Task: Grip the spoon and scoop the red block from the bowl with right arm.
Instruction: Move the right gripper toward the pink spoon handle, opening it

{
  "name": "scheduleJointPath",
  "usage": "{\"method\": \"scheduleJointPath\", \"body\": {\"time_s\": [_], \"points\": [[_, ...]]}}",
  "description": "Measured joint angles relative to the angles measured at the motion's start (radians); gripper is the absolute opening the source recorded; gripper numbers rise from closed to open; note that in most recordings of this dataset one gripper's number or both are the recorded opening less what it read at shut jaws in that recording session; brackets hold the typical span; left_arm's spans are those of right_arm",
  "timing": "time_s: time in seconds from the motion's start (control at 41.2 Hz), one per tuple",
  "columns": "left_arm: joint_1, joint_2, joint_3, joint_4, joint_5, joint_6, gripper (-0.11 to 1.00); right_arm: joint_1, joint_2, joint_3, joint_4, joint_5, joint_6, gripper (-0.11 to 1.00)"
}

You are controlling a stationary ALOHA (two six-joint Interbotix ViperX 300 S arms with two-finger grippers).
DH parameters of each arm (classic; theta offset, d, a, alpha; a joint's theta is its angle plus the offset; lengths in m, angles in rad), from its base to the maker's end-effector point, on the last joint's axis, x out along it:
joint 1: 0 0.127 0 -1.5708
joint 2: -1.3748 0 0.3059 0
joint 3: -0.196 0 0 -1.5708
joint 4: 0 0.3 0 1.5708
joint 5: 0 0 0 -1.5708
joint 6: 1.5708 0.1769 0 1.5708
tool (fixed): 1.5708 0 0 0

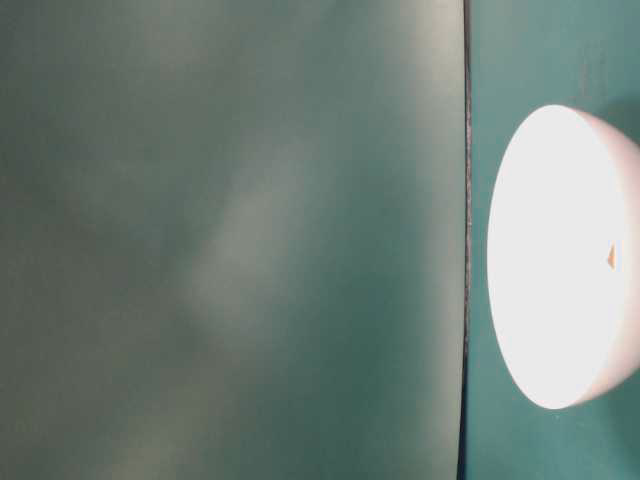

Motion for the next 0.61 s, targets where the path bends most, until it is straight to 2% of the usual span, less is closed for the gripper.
{"method": "scheduleJointPath", "body": {"time_s": [0.073,0.413,0.607], "points": [[0.000,0.000,0.000,0.000,0.000,0.000,0.00,0.002,0.000,-0.002,0.003,0.011,0.014,0.59],[0.000,0.000,0.000,0.000,0.000,0.000,0.00,0.012,0.005,-0.012,0.014,0.144,0.028,0.57],[0.000,0.000,0.000,0.000,0.000,-0.026,0.00,0.055,0.032,0.018,0.087,0.236,0.037,0.57]]}}
